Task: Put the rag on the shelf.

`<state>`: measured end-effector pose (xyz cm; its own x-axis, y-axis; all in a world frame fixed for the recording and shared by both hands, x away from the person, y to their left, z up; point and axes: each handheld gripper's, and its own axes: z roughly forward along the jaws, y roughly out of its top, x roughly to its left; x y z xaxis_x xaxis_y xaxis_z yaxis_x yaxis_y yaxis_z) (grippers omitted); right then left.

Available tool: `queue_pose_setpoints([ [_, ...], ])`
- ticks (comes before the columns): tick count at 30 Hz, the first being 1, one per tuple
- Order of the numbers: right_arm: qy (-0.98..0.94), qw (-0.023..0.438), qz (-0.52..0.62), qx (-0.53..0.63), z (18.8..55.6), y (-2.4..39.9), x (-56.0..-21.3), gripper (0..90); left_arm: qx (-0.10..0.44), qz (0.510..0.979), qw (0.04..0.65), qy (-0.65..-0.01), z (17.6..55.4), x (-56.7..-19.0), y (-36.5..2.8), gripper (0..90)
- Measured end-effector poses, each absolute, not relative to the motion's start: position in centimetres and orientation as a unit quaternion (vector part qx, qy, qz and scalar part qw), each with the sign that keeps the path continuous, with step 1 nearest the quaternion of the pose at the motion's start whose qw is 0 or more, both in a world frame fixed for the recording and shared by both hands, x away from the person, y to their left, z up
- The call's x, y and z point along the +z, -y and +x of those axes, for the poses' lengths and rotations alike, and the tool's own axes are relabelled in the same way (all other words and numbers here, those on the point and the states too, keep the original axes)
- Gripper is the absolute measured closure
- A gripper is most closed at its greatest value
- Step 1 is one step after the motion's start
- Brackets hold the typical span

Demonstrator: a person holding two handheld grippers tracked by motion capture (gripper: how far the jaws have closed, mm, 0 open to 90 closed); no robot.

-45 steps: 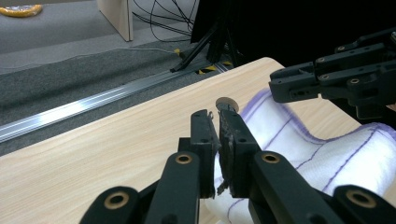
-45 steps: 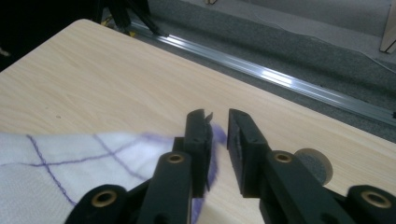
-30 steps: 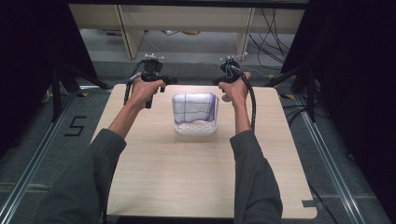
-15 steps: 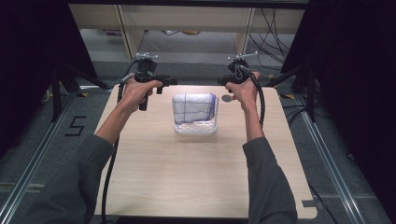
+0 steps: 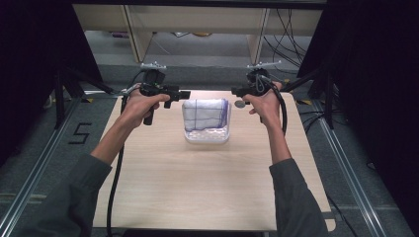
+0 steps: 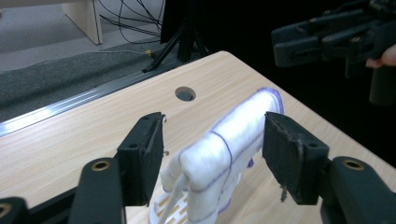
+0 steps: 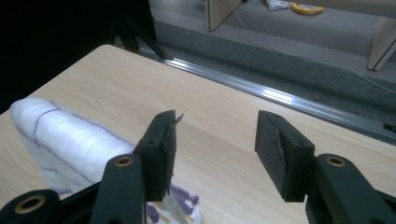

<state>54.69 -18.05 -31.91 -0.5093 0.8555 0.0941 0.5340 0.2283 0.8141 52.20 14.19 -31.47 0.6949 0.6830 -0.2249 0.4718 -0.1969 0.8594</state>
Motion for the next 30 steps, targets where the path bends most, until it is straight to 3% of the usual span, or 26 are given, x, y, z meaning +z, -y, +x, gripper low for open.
queue_pose_setpoints([
  [13, -0.769, 0.183, 0.436, 0.430, 51.2, 17.6, -31.2, 45.6, 0.094, 0.770, 0.517, -0.362, 49.5, -33.0, -14.2, 34.8],
  [30, -0.769, 0.188, 0.418, 0.445, 47.8, 18.1, -32.8, 43.0, 0.065, 0.772, 0.535, -0.338, 45.9, -35.6, -15.5, 30.2],
])
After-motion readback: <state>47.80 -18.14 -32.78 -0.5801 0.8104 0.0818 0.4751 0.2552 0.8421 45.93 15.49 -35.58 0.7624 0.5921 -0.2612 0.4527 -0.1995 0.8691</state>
